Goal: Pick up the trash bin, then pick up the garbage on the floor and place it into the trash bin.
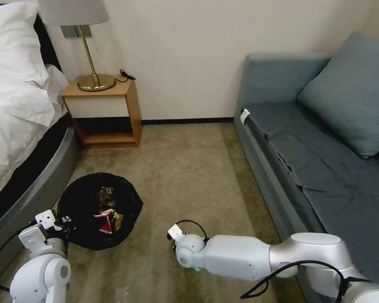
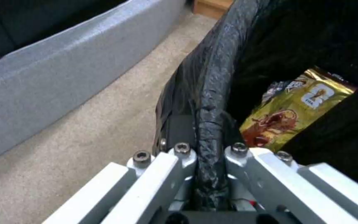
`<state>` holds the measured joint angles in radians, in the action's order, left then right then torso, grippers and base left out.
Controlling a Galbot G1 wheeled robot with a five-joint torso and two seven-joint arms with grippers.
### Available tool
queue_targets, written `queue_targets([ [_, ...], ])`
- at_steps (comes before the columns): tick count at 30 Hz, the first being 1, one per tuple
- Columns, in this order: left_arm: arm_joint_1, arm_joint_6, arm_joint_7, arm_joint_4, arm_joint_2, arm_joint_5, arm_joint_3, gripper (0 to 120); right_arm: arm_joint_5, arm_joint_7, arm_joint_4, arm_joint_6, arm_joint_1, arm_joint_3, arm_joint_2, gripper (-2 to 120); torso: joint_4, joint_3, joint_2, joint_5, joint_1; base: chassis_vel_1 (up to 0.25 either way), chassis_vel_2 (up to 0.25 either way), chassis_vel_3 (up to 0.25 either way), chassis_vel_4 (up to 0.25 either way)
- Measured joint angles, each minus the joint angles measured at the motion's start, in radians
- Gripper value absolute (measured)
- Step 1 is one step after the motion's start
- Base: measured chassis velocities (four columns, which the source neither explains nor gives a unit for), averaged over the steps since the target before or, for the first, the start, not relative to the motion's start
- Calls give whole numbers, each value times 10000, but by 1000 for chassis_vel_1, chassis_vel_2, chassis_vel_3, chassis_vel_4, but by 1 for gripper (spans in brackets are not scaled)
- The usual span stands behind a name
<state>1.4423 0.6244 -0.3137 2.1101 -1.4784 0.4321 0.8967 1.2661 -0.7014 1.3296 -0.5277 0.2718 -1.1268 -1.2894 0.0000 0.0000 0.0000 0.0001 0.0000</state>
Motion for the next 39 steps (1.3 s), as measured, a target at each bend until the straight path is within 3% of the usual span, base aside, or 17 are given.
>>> queue_targets([
  [6, -47, 28, 0, -23, 13, -10, -69, 2, -205, -112, 1193, -7, -708, 1216, 719, 15, -2, 0, 0, -1, 0, 0, 0, 0, 0],
  [11, -68, 38, 1, -55, 24, -49, -99, 2, -328, -112, 1943, -26, -989, 2207, 802, 15, -3, 0, 0, 0, 0, 0, 0, 0, 0],
  [16, -69, 62, -3, -57, 21, -63, -144, 2, -309, -180, 2828, -21, -1275, 3099, 268, 15, 0, 0, 0, -1, 0, 0, 0, 0, 0],
  [25, -63, 91, -12, -21, -39, -95, -227, 2, -226, -357, 3497, 305, -1566, 3057, -687, 15, 0, 0, 0, -3, 0, 0, 0, 0, 0],
  [35, -39, 139, -22, 96, -148, -175, -376, 2, -48, -608, 2363, 1329, -1185, 1897, -2328, 15, 2, 0, 0, -3, 0, 0, 0, 0, 0],
  [39, -39, 158, -28, 152, -165, -203, -399, 2, -93, -500, 2168, 1458, -1125, 1311, -2371, 17, 0, 0, 0, -2, 0, 0, 0, 0, 0],
])
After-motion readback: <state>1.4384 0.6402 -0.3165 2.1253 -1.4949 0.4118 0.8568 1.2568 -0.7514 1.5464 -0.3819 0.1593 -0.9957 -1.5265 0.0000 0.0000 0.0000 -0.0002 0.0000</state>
